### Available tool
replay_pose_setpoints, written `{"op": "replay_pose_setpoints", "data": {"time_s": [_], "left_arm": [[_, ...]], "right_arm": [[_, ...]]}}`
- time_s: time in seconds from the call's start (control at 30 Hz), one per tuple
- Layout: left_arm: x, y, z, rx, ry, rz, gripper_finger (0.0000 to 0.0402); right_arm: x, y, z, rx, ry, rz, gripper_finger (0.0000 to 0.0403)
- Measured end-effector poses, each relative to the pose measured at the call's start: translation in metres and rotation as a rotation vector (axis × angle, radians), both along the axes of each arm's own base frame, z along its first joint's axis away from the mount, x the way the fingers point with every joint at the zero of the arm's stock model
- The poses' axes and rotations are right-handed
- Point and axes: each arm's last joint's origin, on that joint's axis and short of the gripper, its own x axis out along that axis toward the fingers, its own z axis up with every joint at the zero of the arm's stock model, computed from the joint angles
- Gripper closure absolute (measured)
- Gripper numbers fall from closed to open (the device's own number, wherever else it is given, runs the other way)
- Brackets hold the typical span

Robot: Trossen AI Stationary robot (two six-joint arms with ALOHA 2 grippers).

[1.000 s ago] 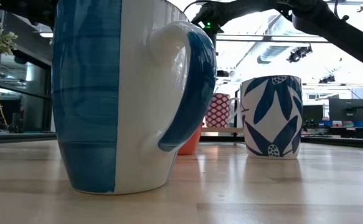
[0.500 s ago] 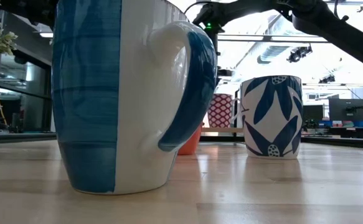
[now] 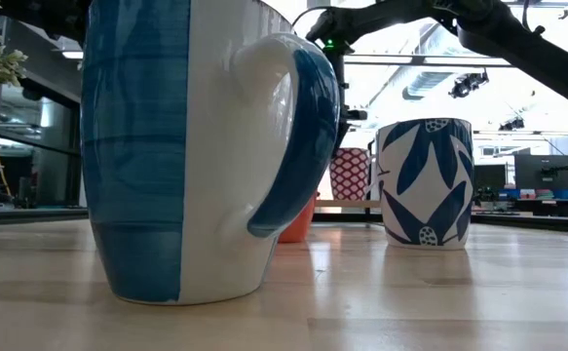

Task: Place coffee mugs
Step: Put the red white patterned mug on the shelf, then put the light purple mug on the shelf

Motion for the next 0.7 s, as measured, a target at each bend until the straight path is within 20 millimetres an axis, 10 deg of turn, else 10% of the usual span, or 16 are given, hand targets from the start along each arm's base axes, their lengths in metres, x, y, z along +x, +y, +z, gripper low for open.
{"op": "replay_pose_setpoints", "data": {"time_s": [0.43, 0.7], "left_arm": [[0.000, 0.000, 0.000, 0.000, 0.001, 0.000, 0.0330], [0.000, 0.000, 0.000, 0.001, 0.005, 0.001, 0.0330]], "right_arm": [[0.012, 0.012, 0.001, 0.033, -0.075, 0.060, 0.0401], [0.028, 0.077, 0.030, 0.172, -0.168, 0.288, 0.0401]]}}
